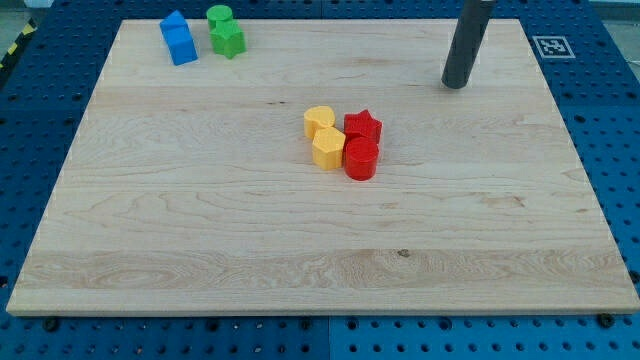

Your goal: Separate the red blocks from the yellow blocks

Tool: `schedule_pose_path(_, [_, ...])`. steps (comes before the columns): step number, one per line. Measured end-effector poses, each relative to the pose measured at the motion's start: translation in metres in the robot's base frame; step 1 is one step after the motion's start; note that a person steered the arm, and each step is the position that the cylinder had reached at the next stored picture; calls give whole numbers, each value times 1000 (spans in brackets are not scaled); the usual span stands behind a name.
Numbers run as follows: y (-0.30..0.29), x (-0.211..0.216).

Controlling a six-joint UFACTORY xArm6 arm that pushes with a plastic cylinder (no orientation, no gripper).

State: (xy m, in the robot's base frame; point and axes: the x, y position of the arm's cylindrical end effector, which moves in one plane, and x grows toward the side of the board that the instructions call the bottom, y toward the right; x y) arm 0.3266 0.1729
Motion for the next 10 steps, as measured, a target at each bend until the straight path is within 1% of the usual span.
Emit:
schedule_pose_path(1, [0,0])
schedule_pose_path(2, [-1,11])
schedule_pose_path(3, [-30,44])
schedule_pose_path(4, [-63,64])
schedule_pose_path(5, [-117,59])
schedule_pose_path(6, [-152,46])
schedule_pose_path(7, [-155,41])
schedule_pose_path(8, [-155,46])
schedule_pose_path(10, [-156,68])
